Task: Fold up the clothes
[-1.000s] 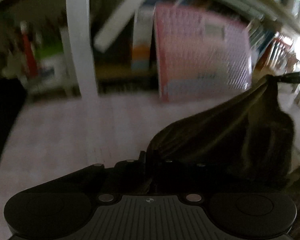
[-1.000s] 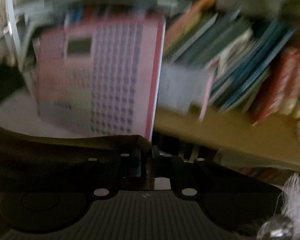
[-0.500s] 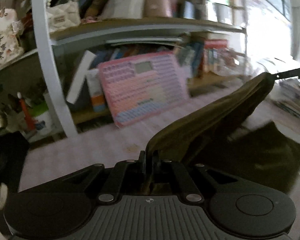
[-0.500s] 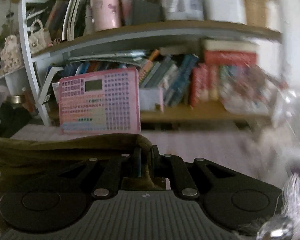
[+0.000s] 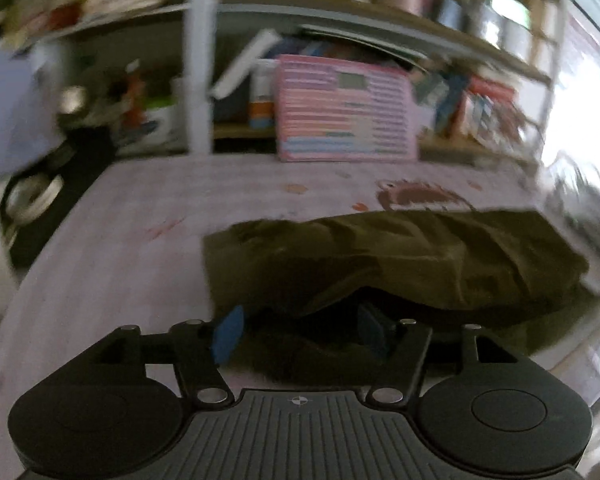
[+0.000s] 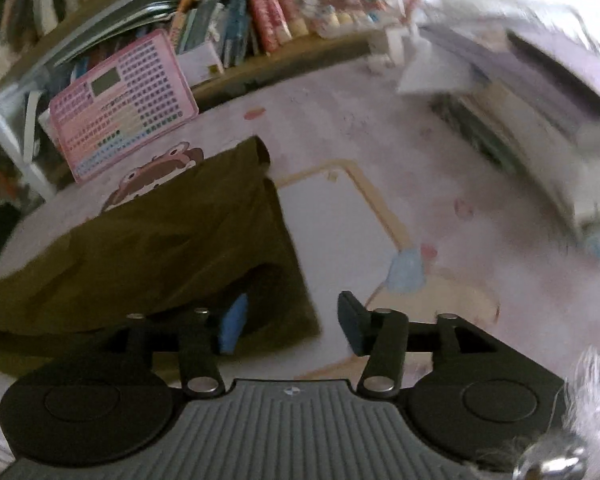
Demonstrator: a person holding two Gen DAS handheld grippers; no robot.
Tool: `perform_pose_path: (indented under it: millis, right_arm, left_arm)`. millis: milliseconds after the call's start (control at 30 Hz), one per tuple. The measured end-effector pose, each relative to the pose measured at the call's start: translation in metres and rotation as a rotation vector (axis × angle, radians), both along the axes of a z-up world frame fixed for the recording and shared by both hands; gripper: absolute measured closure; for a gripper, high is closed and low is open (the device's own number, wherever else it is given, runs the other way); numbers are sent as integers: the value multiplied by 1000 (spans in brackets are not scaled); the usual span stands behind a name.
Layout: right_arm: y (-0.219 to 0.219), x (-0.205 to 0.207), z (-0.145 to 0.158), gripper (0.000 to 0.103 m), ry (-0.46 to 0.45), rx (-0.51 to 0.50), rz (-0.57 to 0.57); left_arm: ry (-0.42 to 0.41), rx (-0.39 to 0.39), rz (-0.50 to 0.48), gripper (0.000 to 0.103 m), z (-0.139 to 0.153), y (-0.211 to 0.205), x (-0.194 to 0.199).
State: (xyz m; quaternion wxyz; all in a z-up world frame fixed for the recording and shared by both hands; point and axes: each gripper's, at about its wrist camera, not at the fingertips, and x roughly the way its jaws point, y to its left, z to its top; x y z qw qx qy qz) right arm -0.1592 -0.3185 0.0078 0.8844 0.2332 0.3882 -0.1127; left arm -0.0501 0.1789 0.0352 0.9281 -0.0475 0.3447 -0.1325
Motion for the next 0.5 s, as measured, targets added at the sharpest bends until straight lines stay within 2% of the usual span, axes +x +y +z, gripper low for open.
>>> perform_pose_path:
  millis: [67,200,267,400,500]
  right_arm:
    - [2,-1,1,48,1,116,-38]
    - [-2,7,-6,47,-42,425,-173]
    - [-6,15,-13,47,-44,550,-248]
    - [-11,26,-31,47,-8,646,-353]
    - [-14,32,-40,50,-5,699,-402]
  left_arm:
    - [62,-148,93,38,-1,15,-1]
    - [209,-588,290,39,-20,42,10]
    - [255,-732,371,39,-34,46,18]
    - [343,-867,516,40,-54,44,34]
    - [378,-917,566,40,-65,42,42]
